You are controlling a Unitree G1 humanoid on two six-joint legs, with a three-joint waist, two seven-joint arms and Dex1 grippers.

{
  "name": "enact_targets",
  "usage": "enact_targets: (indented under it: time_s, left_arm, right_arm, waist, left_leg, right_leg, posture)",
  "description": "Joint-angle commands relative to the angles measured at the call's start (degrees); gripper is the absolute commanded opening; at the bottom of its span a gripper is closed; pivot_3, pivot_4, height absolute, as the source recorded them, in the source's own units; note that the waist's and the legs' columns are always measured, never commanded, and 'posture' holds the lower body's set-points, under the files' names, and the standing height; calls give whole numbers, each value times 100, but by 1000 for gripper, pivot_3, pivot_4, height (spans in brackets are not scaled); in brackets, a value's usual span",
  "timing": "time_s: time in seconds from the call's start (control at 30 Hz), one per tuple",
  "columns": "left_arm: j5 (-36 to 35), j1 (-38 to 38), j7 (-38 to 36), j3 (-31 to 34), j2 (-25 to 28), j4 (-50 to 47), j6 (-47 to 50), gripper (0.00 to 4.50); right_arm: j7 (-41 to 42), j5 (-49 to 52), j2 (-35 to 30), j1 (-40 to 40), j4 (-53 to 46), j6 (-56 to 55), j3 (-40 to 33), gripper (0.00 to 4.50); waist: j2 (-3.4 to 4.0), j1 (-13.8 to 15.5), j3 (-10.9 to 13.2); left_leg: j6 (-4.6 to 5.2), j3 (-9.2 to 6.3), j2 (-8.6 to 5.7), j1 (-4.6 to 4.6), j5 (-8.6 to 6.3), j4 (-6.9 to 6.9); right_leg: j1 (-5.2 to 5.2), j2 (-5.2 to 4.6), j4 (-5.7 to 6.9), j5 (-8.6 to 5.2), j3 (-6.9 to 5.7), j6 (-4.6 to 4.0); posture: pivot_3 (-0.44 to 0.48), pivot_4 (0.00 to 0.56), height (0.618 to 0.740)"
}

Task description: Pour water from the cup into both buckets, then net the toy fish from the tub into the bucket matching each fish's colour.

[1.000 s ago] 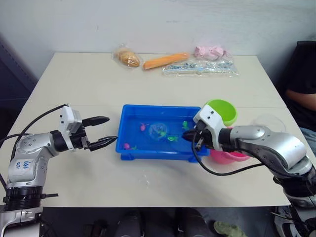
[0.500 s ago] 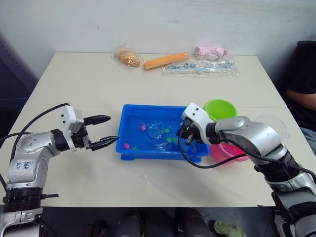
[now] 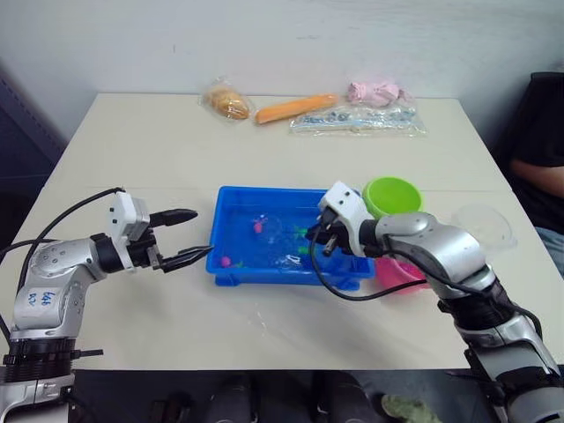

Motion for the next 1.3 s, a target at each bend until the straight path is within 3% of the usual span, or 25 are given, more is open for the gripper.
enact_targets:
  time_s: [0.03,0.23,0.37,0.5,1.07,1.2,1.3]
  left_arm:
    - [-166,31,-182,32,149,-319,65,4452]
    - [-265,-64,-476,-144,264,-512,238,4452]
    - [-348,-437,-526,-405,81,-549,330,4452]
    - [-406,-691,-693,-725,-138,-601,384,4452]
    - [-208,-1493,-946,-1478,-1034,35,92,4452]
    - [-199,-1570,-958,-1583,-1225,110,96,4452]
    - [-169,-1643,-1027,-1655,-1312,209,53,4452]
  right_arm:
    - [85,93,-196,245,-509,-182,-546,0]
    - [564,732,-576,980,-1321,-194,-1459,0]
    - [700,1104,-970,1790,-1930,-96,-2230,0]
    - [525,1359,-972,2668,-2379,-155,-3148,0]
    - [371,2473,38,6144,-3677,-1252,-6755,0]
    - [696,2301,354,7044,-3656,-1832,-7229,0]
    - [861,1731,575,7443,-3539,-2558,-7143,0]
  waist:
    - [0,2,0]
    - [0,25,0]
    - [0,59,0]
    - [-1,77,0]
    - [0,186,-2]
    - [-1,197,-2]
    - [2,177,-4]
  left_leg:
    - [0,0,0,1,0,0]
    - [0,0,1,1,0,-1]
    - [1,-5,-1,3,-1,0]
    - [2,-5,-4,4,0,0]
    - [-1,-1,-13,19,2,6]
    - [1,-5,-13,22,2,6]
    - [2,1,-13,27,1,6]
  right_leg:
    - [1,0,0,0,0,0]
    - [0,1,-1,0,2,0]
    - [8,0,-3,0,0,0]
    - [11,0,-4,2,5,3]
    - [24,19,-2,4,26,7]
    - [28,19,-4,4,27,7]
    - [29,20,-5,5,34,8]
  posture:
    - [0,150,740]
    - [0,150,740]
    - [0,150,740]
    - [0,150,740]
    - [0,150,740]
    - [0,150,740]
    - [0,150,740]
